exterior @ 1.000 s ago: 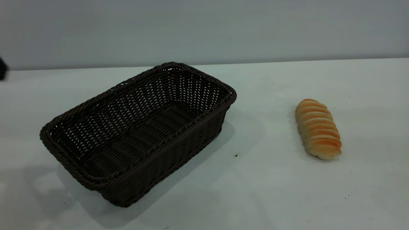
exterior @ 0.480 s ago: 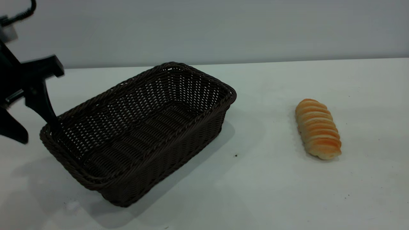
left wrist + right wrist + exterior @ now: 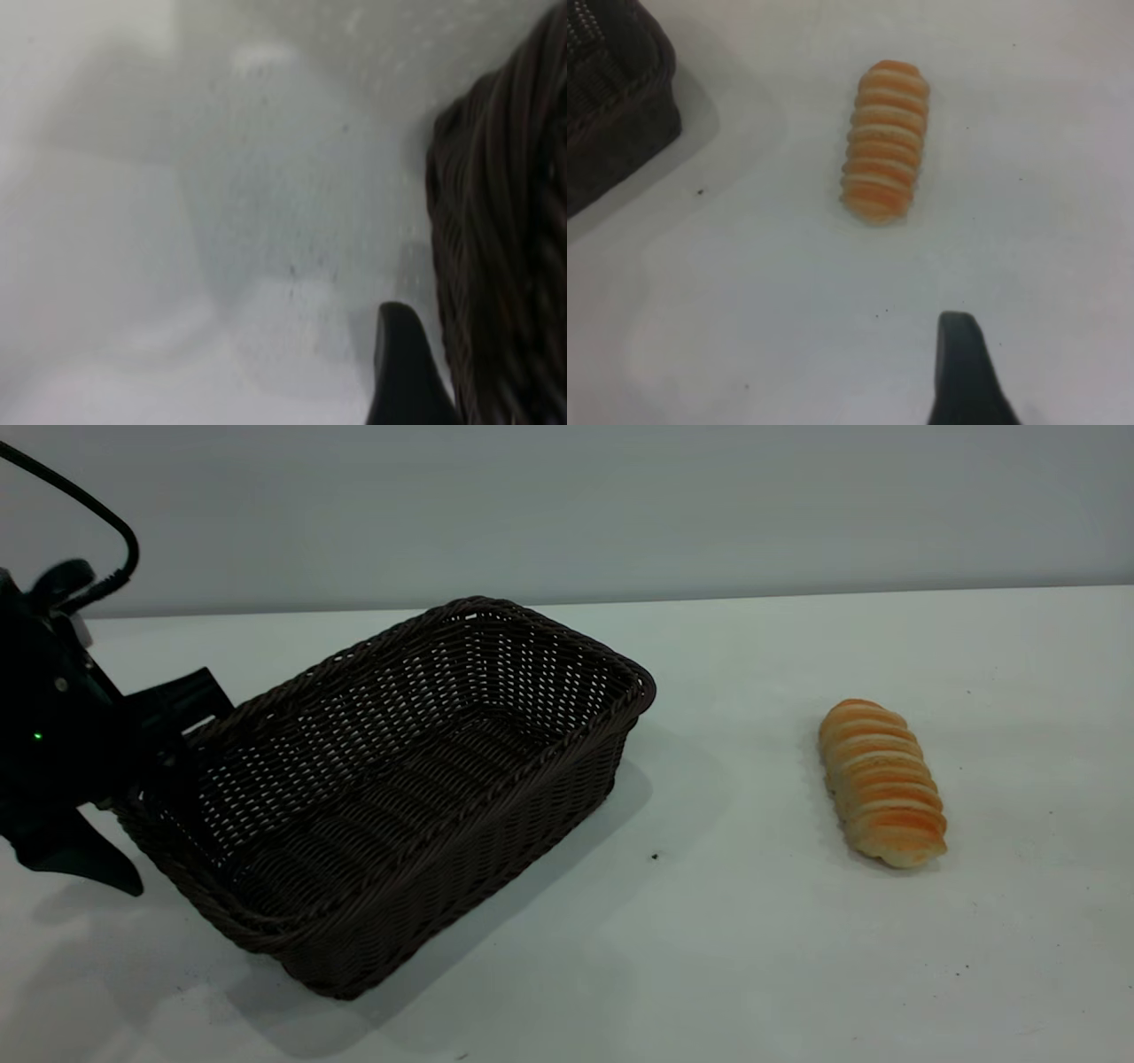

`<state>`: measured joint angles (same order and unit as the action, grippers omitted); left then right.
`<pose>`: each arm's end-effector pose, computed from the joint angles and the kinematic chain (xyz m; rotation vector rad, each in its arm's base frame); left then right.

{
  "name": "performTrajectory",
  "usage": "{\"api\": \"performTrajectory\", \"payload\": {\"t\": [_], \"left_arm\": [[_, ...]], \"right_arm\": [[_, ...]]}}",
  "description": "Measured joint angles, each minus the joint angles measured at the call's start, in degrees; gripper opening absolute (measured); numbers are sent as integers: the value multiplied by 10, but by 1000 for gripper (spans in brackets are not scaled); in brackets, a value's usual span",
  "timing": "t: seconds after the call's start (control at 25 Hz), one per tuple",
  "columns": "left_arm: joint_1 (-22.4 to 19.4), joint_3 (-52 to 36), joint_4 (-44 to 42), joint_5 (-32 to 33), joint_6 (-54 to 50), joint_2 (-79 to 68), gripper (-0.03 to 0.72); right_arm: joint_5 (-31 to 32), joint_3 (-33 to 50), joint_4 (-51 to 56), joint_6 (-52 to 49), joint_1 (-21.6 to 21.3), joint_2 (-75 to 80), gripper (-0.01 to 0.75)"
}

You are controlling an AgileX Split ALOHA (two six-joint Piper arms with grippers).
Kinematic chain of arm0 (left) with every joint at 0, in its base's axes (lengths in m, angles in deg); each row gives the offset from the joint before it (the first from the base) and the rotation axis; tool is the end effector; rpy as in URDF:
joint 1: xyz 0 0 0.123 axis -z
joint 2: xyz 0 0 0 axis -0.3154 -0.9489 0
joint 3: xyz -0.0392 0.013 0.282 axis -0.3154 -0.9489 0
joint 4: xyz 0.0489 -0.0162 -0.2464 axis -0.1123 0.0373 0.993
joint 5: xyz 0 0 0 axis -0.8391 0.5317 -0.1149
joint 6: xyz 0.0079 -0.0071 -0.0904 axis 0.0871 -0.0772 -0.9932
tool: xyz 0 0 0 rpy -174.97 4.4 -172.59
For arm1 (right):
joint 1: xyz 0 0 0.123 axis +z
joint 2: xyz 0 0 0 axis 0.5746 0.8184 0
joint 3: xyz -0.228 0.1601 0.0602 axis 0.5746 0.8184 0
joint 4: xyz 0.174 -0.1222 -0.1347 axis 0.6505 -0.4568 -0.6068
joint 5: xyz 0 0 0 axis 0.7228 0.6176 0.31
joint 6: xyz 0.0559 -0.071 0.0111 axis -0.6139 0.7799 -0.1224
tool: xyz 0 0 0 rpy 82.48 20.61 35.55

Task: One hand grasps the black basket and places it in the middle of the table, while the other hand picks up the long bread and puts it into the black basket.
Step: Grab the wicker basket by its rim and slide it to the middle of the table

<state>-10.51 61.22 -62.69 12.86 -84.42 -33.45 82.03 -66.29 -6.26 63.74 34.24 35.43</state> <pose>0.3078 -0.0483 0.1013 -0.9415 2.6942 -0.3038 0.1281 0.0131 0.2689 -0.0489 2.2696 0.1906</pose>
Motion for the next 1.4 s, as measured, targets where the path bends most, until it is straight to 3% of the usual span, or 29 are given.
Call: {"api": "performTrajectory", "payload": {"t": [0.28,0.64,0.88,1.04,1.24,1.4], "left_arm": [[0,0,5,-47,10,-19,449],[0,2,28,-95,4,-69,164],[0,5,28,-99,14,-65,157],[0,38,26,-65,96,-54,154],[0,129,18,45,249,-66,149],[0,212,14,105,309,-107,148]], "right_arm": [[0,0,0,0,0,0,450],[0,0,0,0,0,0,450],[1,0,0,0,0,0,450],[2,0,0,0,0,0,450],[2,0,0,0,0,0,450],[2,0,0,0,0,0,450]]}}
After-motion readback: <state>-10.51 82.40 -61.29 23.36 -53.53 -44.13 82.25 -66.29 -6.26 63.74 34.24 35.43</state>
